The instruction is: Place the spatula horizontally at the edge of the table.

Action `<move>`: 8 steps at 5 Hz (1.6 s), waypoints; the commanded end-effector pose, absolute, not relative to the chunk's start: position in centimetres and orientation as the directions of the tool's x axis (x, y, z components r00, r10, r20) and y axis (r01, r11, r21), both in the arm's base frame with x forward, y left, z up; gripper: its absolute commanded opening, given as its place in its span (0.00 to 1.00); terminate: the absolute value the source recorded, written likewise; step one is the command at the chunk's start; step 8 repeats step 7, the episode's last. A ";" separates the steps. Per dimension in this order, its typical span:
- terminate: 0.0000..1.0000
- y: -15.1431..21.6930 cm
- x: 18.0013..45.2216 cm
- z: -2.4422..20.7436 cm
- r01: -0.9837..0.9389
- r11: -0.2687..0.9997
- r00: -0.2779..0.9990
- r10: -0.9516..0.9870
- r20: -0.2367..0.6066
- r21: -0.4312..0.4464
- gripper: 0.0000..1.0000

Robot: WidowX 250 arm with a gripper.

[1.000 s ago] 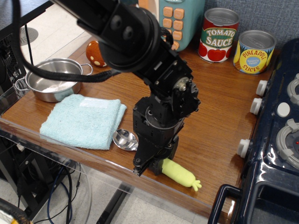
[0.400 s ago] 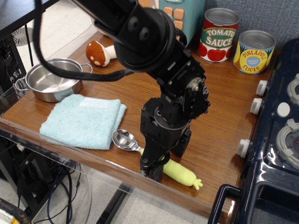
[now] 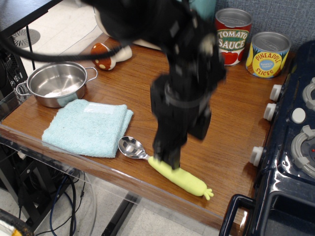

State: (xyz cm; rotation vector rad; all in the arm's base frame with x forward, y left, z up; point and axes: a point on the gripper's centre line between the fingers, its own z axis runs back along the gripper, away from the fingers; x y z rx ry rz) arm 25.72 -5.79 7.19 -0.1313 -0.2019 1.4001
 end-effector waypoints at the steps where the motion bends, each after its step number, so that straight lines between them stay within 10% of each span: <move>1: 0.00 -4.3 25.2 10.2 -0.934 0.085 0.097 0.995 -0.016 -0.347 1.00; 6: 0.00 -4.3 25.2 10.2 -0.934 0.085 0.097 0.995 -0.016 -0.347 1.00; 7: 1.00 -4.3 25.2 10.2 -0.934 0.085 0.097 0.995 -0.016 -0.347 1.00; 8: 1.00 -4.3 25.2 10.2 -0.934 0.085 0.097 0.995 -0.016 -0.347 1.00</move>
